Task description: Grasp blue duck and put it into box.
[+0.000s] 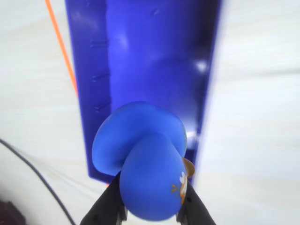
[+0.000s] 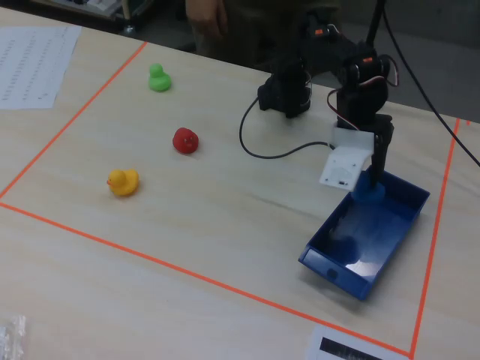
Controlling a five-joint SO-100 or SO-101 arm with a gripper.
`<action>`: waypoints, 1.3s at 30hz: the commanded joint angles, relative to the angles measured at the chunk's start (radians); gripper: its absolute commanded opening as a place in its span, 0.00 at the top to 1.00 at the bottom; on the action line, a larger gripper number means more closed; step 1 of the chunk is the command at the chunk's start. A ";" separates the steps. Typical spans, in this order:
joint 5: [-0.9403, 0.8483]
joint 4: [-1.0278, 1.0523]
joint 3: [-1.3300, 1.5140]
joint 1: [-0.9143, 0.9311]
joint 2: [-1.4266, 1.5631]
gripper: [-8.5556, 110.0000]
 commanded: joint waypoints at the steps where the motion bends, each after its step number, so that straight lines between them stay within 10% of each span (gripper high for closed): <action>1: 0.021 0.069 -0.270 -0.049 -0.152 0.91; 9: -0.021 0.150 -0.371 -0.029 -0.279 0.64; 16: -0.043 0.046 0.025 0.066 0.034 0.93; 28: -0.330 -0.661 1.519 0.568 1.173 0.93; 39: -0.465 -0.571 2.143 0.681 1.885 0.93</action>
